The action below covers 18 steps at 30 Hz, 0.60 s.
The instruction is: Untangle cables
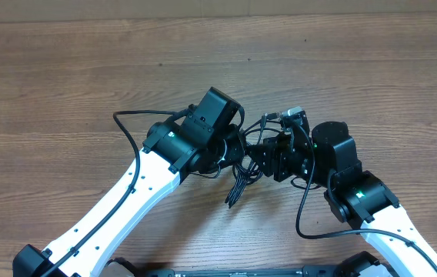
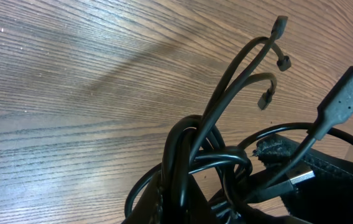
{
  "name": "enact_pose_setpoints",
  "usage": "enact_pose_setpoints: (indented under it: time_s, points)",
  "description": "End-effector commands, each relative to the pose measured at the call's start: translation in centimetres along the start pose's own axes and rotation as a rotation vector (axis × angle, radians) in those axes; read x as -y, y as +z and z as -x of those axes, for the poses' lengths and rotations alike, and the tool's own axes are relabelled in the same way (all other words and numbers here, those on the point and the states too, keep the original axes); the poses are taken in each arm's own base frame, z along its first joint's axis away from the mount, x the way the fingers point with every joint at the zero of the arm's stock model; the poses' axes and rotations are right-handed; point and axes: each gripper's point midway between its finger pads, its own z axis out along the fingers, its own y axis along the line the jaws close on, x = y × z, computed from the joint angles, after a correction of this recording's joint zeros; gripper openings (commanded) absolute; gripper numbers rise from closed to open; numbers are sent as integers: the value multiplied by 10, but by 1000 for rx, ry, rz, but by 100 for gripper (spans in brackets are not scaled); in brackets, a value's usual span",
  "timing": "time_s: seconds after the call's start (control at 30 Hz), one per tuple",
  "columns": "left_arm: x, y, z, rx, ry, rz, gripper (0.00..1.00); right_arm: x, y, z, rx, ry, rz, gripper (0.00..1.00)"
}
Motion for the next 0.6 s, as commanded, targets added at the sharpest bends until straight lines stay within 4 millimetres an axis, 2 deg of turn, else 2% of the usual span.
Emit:
enact_pose_setpoints:
  time_s: [0.0, 0.17, 0.23, 0.57]
  points:
    - [10, -4, 2, 2, 5, -29, 4, 0, -2, 10, 33, -12, -25, 43]
    - [10, -4, 2, 3, 6, -29, 4, 6, -2, 6, 16, 1, -53, 20]
    - [10, -4, 2, 3, 5, -29, 4, 7, -1, 4, 11, 4, -54, 15]
    - [3, -4, 1, 3, 29, 1, 4, 12, 0, 6, 18, 37, -80, 9]
